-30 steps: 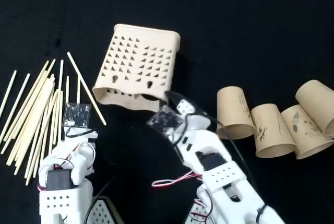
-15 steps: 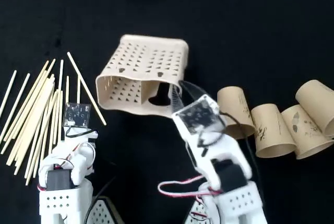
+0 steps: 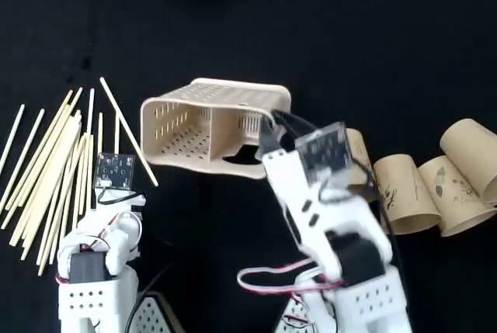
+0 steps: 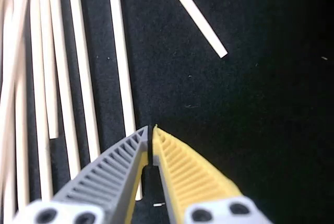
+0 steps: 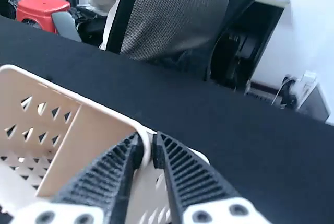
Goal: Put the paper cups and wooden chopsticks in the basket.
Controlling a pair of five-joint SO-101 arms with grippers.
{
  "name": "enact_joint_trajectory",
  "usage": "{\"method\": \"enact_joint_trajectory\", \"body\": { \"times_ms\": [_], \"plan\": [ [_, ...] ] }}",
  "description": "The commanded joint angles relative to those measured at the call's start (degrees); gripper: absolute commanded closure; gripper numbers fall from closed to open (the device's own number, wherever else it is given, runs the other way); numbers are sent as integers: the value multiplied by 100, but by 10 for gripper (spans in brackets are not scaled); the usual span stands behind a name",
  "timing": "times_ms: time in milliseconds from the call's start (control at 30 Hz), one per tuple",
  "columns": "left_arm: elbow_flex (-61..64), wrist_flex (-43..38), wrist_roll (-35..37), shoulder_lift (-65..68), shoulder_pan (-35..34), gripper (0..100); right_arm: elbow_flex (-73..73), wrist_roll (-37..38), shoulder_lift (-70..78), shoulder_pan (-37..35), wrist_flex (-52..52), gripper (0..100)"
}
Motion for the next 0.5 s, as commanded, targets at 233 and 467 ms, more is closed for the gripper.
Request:
{"method": "enact_joint_trajectory", "body": {
  "times_ms": [233,467],
  "plan": [
    [75,35,44,-53,48,970,-4198,-114,4910,176,853,985],
    [75,35,44,-53,48,970,-6818,-114,7073,255,2752,975]
  ]
}}
